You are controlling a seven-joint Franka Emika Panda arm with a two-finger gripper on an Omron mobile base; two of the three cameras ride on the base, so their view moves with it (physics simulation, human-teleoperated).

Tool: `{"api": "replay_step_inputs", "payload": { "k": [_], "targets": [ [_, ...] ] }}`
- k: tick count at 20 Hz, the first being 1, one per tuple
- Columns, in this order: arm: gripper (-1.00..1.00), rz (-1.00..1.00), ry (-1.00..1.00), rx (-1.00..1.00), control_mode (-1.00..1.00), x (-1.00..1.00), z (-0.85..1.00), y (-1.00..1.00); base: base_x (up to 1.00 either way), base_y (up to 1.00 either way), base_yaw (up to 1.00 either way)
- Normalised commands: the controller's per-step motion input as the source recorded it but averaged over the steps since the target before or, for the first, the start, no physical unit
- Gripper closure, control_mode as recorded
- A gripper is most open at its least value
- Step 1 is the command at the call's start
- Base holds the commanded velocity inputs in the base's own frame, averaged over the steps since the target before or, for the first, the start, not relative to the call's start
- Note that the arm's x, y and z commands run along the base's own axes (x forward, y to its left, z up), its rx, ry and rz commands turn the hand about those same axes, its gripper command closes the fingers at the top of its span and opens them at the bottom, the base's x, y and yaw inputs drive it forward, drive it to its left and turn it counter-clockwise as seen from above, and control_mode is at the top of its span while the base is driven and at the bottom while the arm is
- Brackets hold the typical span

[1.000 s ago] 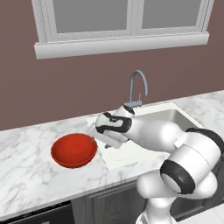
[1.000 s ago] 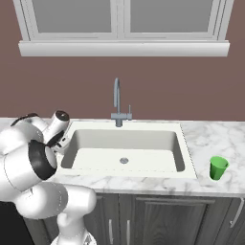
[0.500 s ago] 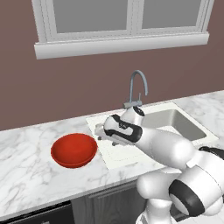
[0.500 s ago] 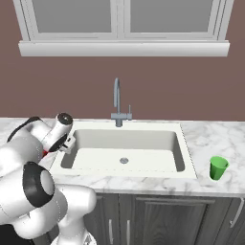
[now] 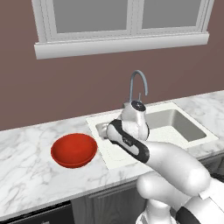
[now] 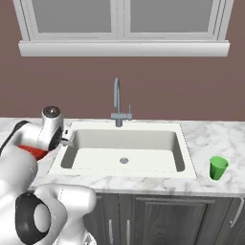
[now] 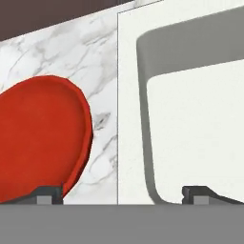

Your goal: Pick the cup and bowl from the counter and place them on the counter next to the sink.

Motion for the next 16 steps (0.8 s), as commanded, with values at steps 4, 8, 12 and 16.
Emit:
{"api": "replay_step_inputs", "payload": {
  "k": [4, 8, 12, 16],
  "targets": [
    [-1.00, 0.06, -0.25, -0.12, -1.00, -0.70, 0.45, -0.01, 0.00, 0.00, 0.00],
    [-1.00, 0.04, -0.32, -0.01, -1.00, -0.93, 0.19, -0.08, 0.00, 0.00, 0.00],
    [-1.00, 0.04, -0.32, 0.00, -1.00, -1.00, 0.06, -0.26, 0.00, 0.00, 0.00],
    [-1.00, 0.05, -0.30, 0.00, -1.00, -1.00, 0.09, -0.31, 0.00, 0.00, 0.00]
  ]
}}
